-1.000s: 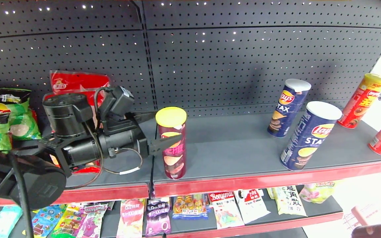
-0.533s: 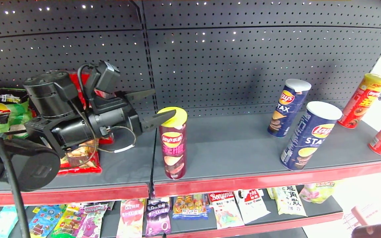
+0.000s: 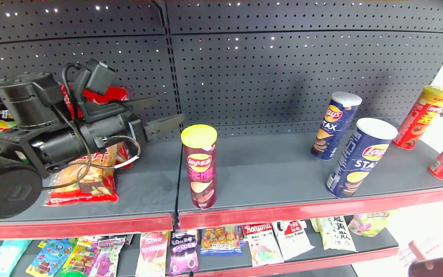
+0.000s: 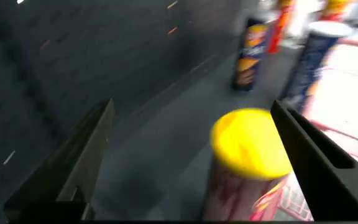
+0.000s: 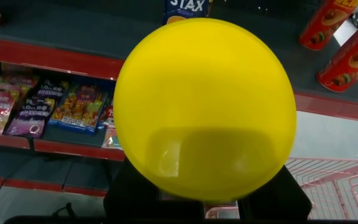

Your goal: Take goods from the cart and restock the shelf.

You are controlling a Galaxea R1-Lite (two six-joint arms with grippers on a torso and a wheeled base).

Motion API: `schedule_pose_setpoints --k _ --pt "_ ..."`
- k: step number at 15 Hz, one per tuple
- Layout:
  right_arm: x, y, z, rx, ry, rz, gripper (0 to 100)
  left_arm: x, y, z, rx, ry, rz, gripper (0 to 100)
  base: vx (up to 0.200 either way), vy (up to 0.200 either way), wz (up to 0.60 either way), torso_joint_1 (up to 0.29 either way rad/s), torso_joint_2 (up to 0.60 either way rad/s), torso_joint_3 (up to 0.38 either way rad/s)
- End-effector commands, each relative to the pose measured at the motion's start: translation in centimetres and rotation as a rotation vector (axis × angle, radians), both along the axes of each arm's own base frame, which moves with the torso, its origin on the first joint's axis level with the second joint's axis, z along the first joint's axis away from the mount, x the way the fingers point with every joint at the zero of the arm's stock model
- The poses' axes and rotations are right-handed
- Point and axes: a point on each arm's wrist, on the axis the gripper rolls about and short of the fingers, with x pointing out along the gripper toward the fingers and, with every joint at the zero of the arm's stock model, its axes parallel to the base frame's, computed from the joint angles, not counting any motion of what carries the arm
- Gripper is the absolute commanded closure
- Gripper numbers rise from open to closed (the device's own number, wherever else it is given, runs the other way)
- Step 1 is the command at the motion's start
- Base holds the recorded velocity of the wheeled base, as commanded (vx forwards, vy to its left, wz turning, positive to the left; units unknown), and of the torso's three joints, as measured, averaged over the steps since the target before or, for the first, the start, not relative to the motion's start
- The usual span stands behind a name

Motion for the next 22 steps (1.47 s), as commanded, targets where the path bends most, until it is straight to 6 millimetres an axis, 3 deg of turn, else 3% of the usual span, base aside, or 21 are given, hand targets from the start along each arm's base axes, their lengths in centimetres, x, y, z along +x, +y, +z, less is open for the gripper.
schedule_pose_setpoints --k 1,3,5,8,9,11,12,13,16,22 --pt "0.9 0.2 0.8 -0.013 0.041 -0.001 100 -2.1 2.2 2.1 -0.002 0.002 0.137 0 0.0 0.0 0.0 0.0 0.0 0.0" --pt "1.5 0.4 1.0 -0.031 0.074 -0.012 100 -5.3 4.1 2.9 0.012 0.063 0.269 0 0.0 0.0 0.0 0.0 0.0 0.0" --pt "1.9 0.5 0.8 -0.05 0.097 0.018 100 -10.1 5.7 2.7 0.032 0.15 0.328 0 0.0 0.0 0.0 0.0 0.0 0.0" --pt "1.8 0.5 2.1 -0.042 0.064 0.022 100 -16.8 6.5 1.1 0.064 0.282 0.275 0 0.0 0.0 0.0 0.0 0.0 0.0" --pt "2.4 0.7 2.5 -0.041 0.094 0.041 100 -20.0 6.7 -0.1 0.055 0.29 0.178 0 0.0 0.0 0.0 0.0 0.0 0.0" --pt "3.5 1.2 3.9 -0.029 0.106 0.119 100 -23.5 7.1 -2.0 0.044 0.258 0.162 0 0.0 0.0 0.0 0.0 0.0 0.0" --pt "3.7 1.3 4.2 -0.023 0.107 0.146 100 -24.1 7.3 -2.6 0.046 0.273 0.205 0 0.0 0.0 0.0 0.0 0.0 0.0" --pt "4.1 1.5 5.0 -0.015 0.102 0.17 100 -24.6 7.8 -3.2 0.046 0.287 0.355 0 0.0 0.0 0.0 0.0 0.0 0.0" --pt "4.7 1.7 5.8 -0.008 0.086 0.176 100 -25.1 8.1 -3.4 0.053 0.262 0.468 0 0.0 0.0 0.0 0.0 0.0 0.0" --pt "5.1 1.8 5.7 0.008 0.105 0.193 100 -26.2 8.3 -4.2 0.054 0.227 0.56 0 0.0 0.0 0.6 0.006 0.0 0.0"
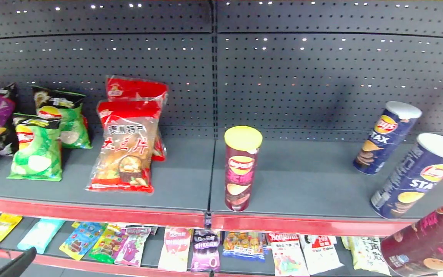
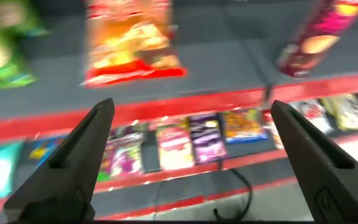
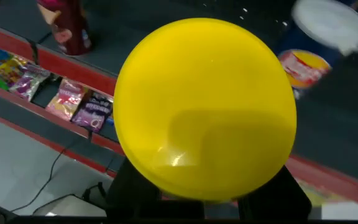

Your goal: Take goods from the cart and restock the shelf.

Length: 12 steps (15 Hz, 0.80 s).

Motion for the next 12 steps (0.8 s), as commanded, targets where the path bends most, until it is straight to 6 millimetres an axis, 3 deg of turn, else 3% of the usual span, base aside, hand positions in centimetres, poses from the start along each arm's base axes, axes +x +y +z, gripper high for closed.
schedule_pose_setpoints --k 1,4,8,12 --pt "0.3 0.1 0.0 -0.004 0.012 0.001 100 -0.4 0.0 -0.1 0.002 -0.015 0.0 0 0.0 0.0 0.0 0.0 0.0 0.0" --pt "4.5 1.2 2.0 0.002 -0.02 0.002 100 -1.1 0.0 -0.6 0.026 -0.044 0.002 0 0.0 0.0 0.0 0.0 0.0 0.0" --pt "13.2 3.6 3.4 0.047 -0.083 0.006 100 -3.4 0.1 -4.6 0.029 -0.084 0.015 0 0.0 0.0 0.0 0.0 0.0 0.0" --pt "16.8 4.9 3.1 0.042 -0.066 0.108 100 -4.9 0.5 -7.4 0.046 -0.086 0.193 0 0.0 0.0 0.0 0.0 0.0 0.0"
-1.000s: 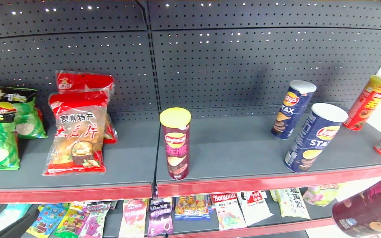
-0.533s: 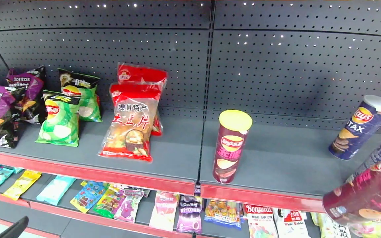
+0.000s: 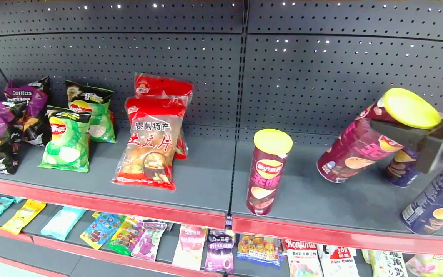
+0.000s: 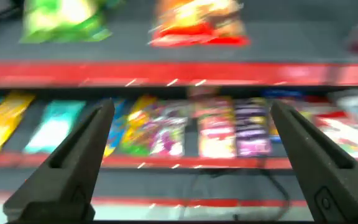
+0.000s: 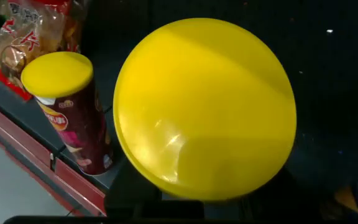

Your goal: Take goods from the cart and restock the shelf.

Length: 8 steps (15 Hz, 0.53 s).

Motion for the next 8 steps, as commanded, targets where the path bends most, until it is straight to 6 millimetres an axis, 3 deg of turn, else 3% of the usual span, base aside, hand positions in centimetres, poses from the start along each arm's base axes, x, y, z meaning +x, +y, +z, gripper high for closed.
schedule_pose_setpoints --k 1,3,8 --pt "3.7 1.1 -1.3 -0.038 0.072 0.018 100 -1.2 0.1 -1.4 -0.012 -0.058 0.032 0 0.0 0.0 0.0 0.0 0.0 0.0" --pt "4.6 1.3 -0.9 -0.036 0.064 0.014 100 -1.4 0.1 -2.0 -0.012 -0.069 0.051 0 0.0 0.0 0.0 0.0 0.0 0.0" --pt "4.3 1.2 -1.2 -0.038 0.071 0.015 100 -1.6 0.4 -3.0 -0.001 -0.115 0.162 0 0.0 0.0 0.0 0.0 0.0 0.0"
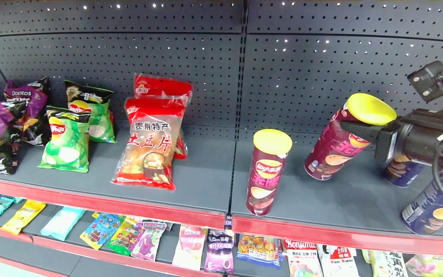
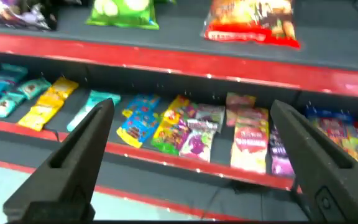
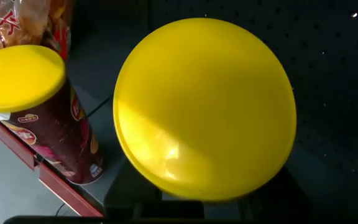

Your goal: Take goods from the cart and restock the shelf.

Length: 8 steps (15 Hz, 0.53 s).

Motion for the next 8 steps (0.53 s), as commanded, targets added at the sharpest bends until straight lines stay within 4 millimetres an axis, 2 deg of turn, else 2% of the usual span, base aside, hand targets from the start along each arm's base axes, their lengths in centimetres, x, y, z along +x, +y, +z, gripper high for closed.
schedule_pose_setpoints --k 1,2,8 --pt "-0.06 0.02 -0.1 -0.001 0.003 0.002 100 -0.14 -0.06 -0.34 0.001 -0.052 -0.021 0 0.0 0.0 0.0 0.0 0.0 0.0" --pt "-0.07 0.01 -0.14 -0.001 0.004 0.0 100 0.16 -0.34 -0.94 0.003 -0.078 -0.134 0 0.0 0.0 0.0 0.0 0.0 0.0" --pt "0.1 0.03 -0.81 -0.007 0.028 0.0 100 0.17 -0.3 -1.11 -0.015 -0.06 -0.112 0 0.0 0.0 0.0 0.0 0.0 0.0"
